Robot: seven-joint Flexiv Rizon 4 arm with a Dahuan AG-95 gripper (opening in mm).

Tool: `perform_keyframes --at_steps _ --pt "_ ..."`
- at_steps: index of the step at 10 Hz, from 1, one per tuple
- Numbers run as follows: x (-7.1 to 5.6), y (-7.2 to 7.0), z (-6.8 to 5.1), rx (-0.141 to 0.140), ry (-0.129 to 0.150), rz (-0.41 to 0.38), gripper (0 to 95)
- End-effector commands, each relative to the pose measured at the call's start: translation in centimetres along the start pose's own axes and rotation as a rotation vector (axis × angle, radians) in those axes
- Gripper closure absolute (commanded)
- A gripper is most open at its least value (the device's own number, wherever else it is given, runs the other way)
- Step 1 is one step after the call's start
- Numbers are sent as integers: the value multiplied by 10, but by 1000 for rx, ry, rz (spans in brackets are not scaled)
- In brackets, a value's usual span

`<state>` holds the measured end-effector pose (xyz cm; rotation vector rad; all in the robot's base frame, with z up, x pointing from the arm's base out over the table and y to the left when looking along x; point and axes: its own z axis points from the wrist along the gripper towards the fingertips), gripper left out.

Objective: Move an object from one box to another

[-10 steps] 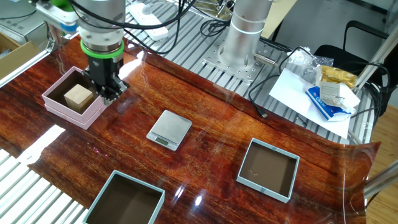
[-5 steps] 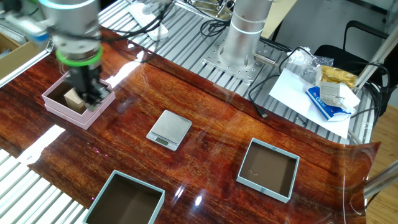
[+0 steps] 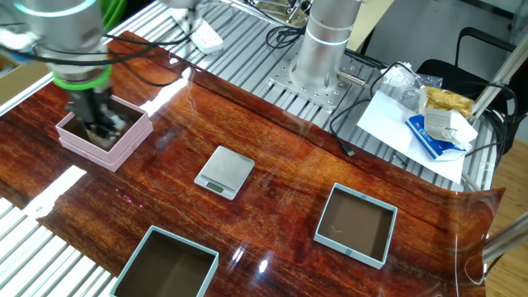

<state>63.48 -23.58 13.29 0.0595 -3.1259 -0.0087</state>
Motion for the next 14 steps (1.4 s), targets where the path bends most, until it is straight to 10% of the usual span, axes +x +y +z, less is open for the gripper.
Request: perform_keyframes --at_steps 1,14 --pt "2 0 -1 11 -11 -2 950" --pt "-44 -41 -5 5 2 -12 950"
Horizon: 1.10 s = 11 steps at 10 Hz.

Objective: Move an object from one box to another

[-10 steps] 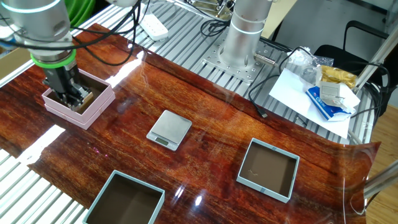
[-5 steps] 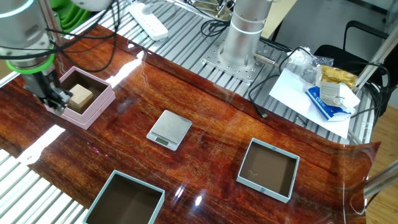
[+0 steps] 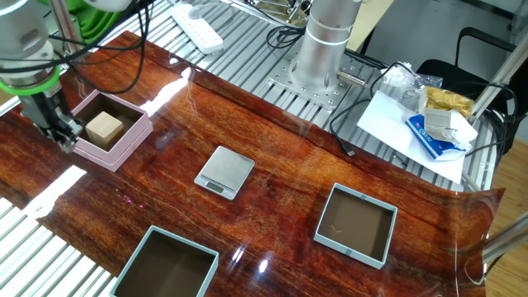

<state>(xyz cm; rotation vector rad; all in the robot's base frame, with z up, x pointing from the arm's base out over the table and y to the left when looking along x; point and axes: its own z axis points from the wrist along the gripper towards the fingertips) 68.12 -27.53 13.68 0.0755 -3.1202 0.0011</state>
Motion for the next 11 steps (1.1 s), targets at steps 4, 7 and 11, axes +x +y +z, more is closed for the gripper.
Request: perform_keyframes --at_steps 4,7,11 --pt "-6 -7 7 -16 -4 -1 950" --pt "-6 -7 7 -34 -2 -9 950" --pt "-6 -7 7 -52 -14 14 950"
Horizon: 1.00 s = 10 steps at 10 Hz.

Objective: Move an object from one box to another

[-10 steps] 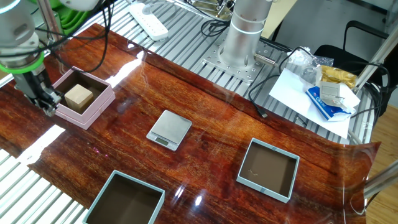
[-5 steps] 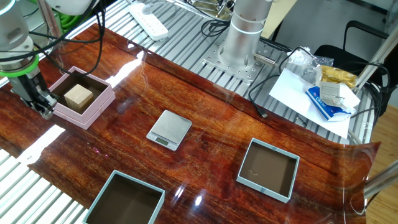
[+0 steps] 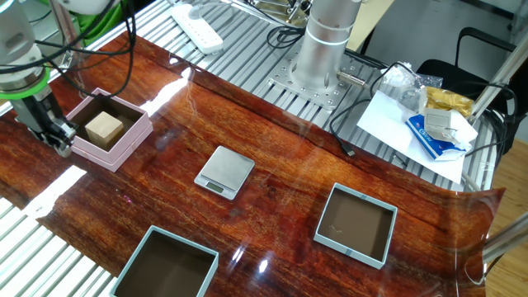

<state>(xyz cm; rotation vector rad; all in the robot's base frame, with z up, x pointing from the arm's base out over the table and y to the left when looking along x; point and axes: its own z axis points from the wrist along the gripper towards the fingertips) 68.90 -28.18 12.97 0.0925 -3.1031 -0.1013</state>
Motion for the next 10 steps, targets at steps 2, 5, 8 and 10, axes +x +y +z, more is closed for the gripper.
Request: perform_keyframes --at_steps 2,5,8,10 --pt "1 0 0 -5 -30 14 950" --pt "1 0 0 20 -20 32 950" --pt "1 0 0 26 -14 38 950" --pt "1 0 0 25 -11 28 950"
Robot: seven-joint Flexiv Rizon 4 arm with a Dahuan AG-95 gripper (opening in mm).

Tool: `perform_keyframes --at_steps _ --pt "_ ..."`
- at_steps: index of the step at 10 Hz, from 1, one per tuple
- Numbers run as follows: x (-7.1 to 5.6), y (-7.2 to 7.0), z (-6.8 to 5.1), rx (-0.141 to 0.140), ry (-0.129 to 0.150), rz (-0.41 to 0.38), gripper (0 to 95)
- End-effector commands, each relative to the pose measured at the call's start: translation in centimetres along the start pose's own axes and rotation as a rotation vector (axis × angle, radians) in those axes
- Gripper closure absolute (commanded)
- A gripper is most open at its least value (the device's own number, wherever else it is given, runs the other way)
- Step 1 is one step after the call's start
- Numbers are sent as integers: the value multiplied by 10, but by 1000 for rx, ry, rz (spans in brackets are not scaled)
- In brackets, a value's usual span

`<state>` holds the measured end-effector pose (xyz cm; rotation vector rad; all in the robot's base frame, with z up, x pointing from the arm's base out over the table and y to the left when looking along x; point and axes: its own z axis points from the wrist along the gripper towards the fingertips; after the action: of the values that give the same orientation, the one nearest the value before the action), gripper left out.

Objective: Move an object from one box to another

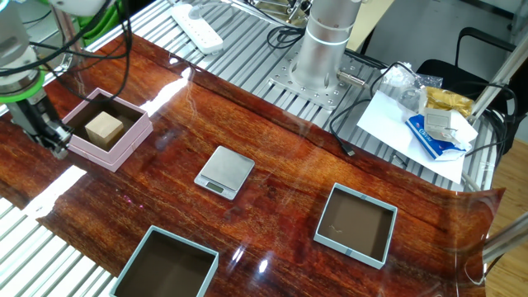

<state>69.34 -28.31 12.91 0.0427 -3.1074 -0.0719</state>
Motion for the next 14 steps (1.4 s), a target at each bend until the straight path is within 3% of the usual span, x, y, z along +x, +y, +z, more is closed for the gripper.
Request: perform_keyframes --at_steps 1,4,5,14 --pt "6 2 0 5 -10 -29 950" --pt "14 -10 4 6 -10 -57 950" --pt "17 -13 6 5 -13 -59 760" --pt "44 -37 17 5 -27 -104 760"
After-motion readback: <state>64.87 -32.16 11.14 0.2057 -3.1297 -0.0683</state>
